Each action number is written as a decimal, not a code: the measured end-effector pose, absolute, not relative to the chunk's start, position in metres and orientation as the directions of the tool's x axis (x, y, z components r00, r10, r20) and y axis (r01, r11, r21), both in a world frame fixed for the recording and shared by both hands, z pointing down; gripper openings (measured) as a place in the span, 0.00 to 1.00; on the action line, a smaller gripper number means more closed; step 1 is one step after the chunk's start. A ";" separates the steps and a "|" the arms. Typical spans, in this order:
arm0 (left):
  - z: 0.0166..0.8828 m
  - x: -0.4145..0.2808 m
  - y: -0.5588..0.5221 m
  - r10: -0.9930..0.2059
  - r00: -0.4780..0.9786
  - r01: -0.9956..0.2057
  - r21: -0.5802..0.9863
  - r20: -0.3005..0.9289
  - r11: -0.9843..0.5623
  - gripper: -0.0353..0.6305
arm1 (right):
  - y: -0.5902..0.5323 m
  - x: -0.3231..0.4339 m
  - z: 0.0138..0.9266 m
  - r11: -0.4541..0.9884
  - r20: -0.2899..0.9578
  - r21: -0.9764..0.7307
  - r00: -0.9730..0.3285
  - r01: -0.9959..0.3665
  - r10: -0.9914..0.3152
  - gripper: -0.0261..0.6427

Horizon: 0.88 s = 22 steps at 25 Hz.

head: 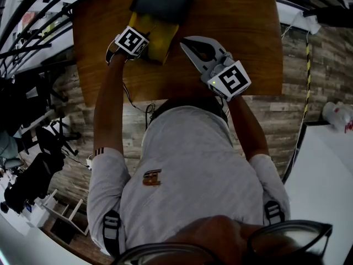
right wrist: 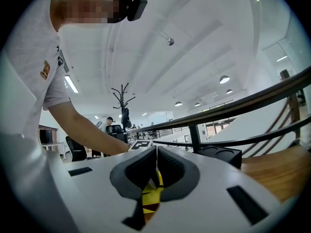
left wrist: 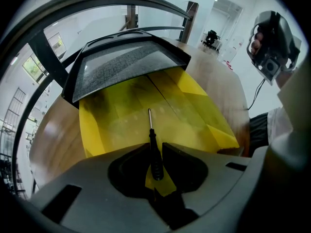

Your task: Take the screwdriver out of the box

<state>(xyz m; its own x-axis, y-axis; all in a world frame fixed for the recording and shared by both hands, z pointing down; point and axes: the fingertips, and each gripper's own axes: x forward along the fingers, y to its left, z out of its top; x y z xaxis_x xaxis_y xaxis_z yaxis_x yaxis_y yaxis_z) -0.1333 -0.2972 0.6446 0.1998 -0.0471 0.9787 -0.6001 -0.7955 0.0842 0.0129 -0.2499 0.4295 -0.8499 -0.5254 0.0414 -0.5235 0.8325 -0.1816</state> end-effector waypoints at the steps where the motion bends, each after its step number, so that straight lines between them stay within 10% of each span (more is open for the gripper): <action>1: 0.644 -0.133 -0.296 -0.046 0.201 -0.601 0.086 0.978 -0.795 0.18 | -0.249 0.013 0.430 0.831 0.045 -0.183 -0.849 -0.525 -0.526 0.09; 22: 0.609 -0.139 -0.292 -0.217 0.301 -0.620 0.017 0.929 -0.784 0.16 | -0.237 -0.006 0.428 0.831 0.056 -0.189 -0.851 -0.523 -0.522 0.09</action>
<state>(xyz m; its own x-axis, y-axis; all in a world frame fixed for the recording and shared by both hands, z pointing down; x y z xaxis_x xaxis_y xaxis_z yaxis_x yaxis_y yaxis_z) -0.1386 -0.2917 0.6092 0.3005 -0.2174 0.9287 -0.6200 -0.7844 0.0170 -0.0057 -0.2367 0.4284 -0.8510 -0.5221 0.0563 -0.5225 0.8314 -0.1892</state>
